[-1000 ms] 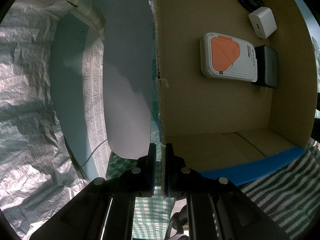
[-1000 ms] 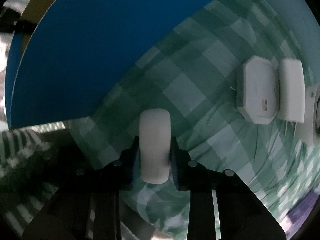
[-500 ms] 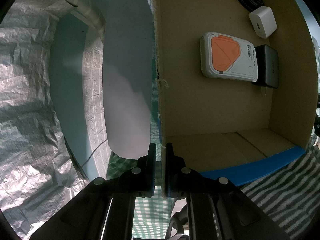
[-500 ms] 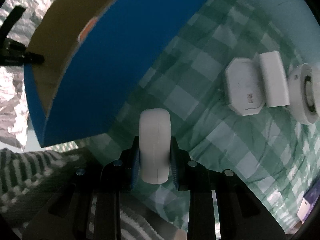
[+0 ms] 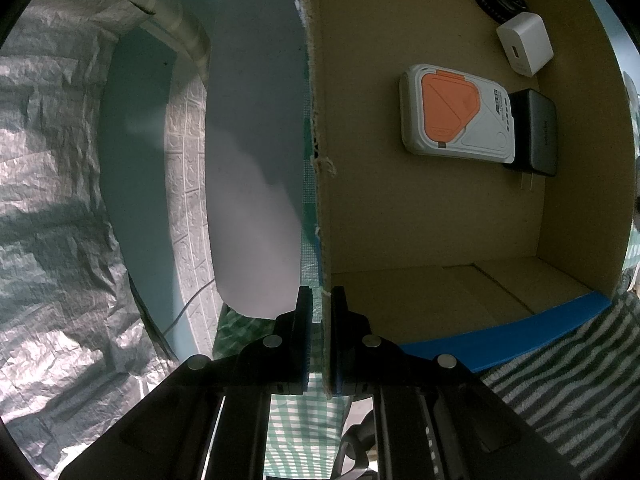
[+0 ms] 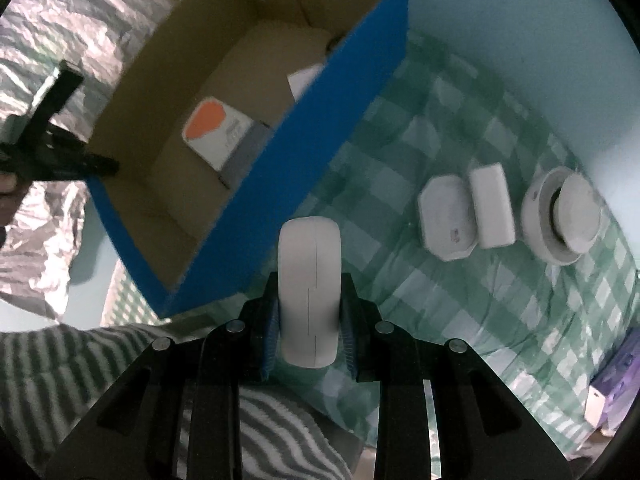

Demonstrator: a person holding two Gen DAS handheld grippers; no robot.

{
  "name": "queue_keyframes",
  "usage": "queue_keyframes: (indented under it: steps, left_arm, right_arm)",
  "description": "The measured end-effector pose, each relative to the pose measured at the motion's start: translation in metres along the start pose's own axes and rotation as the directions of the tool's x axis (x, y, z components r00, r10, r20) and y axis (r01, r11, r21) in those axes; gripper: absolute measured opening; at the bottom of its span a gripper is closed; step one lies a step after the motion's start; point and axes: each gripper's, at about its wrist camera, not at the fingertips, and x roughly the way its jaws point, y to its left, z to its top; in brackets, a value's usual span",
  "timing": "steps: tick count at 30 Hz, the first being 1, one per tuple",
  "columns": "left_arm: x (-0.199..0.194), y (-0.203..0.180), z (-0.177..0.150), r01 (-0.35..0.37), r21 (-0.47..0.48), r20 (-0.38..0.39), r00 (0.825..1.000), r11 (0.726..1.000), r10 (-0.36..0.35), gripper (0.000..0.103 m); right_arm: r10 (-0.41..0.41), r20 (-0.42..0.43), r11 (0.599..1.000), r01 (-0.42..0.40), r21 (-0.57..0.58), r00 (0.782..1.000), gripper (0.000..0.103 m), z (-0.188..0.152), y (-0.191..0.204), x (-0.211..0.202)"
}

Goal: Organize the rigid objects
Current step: 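Carry the earbud case into the box and open the right gripper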

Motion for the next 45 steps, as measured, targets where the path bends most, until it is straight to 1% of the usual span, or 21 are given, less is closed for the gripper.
queue_keyframes:
  steps: [2, 3, 7, 11, 17, 24, 31, 36, 45]
  left_arm:
    - [0.0, 0.0, 0.0, 0.0, 0.0, 0.0, 1.0, 1.0, 0.0, 0.009]
    - [0.0, 0.0, 0.0, 0.001, -0.001, 0.0, 1.0, 1.0, -0.001, 0.009]
    - [0.0, 0.0, 0.0, 0.0, 0.0, 0.0, 1.0, 1.0, 0.0, 0.009]
    - [0.0, 0.0, 0.0, 0.001, 0.001, 0.0, 1.0, 1.0, -0.001, 0.009]
    - [0.0, 0.0, 0.001, 0.0, 0.001, 0.001, 1.0, 1.0, 0.0, 0.009]
    - [0.0, 0.0, 0.001, 0.001, 0.001, 0.001, 1.0, 1.0, -0.001, 0.009]
    - [0.0, 0.0, 0.001, 0.0, 0.002, 0.001, 1.0, 1.0, 0.0, 0.009]
    - [-0.001, -0.001, 0.003, 0.002, -0.002, 0.003, 1.0, 1.0, -0.002, 0.009]
    - [-0.002, -0.002, 0.004, 0.003, -0.003, 0.004, 1.0, 1.0, -0.003, 0.009]
  right_arm:
    - [0.005, 0.013, 1.0, -0.005, -0.01, 1.0, 0.026, 0.0, 0.004, -0.006]
    - [0.005, 0.023, 1.0, -0.005, -0.02, 1.0, 0.026, 0.004, 0.014, -0.01]
    - [0.015, 0.048, 0.999, -0.012, -0.049, 0.999, 0.026, 0.017, 0.03, -0.023]
    - [0.024, 0.062, 0.996, -0.018, -0.088, 0.998, 0.026, 0.031, 0.048, -0.025]
    - [0.029, 0.058, 0.989, -0.021, -0.145, 0.998, 0.026, 0.048, 0.071, -0.019]
    - [0.035, 0.01, 0.98, -0.032, -0.196, 0.999, 0.026, 0.057, 0.095, 0.005]
    - [0.018, -0.058, 0.969, -0.031, -0.243, 0.998, 0.026, 0.051, 0.113, 0.033]
    - [0.001, -0.083, 0.968, -0.021, -0.249, 0.997, 0.026, 0.045, 0.114, 0.046]
    - [-0.011, -0.097, 0.973, -0.012, -0.232, 0.995, 0.026, 0.041, 0.107, 0.051]
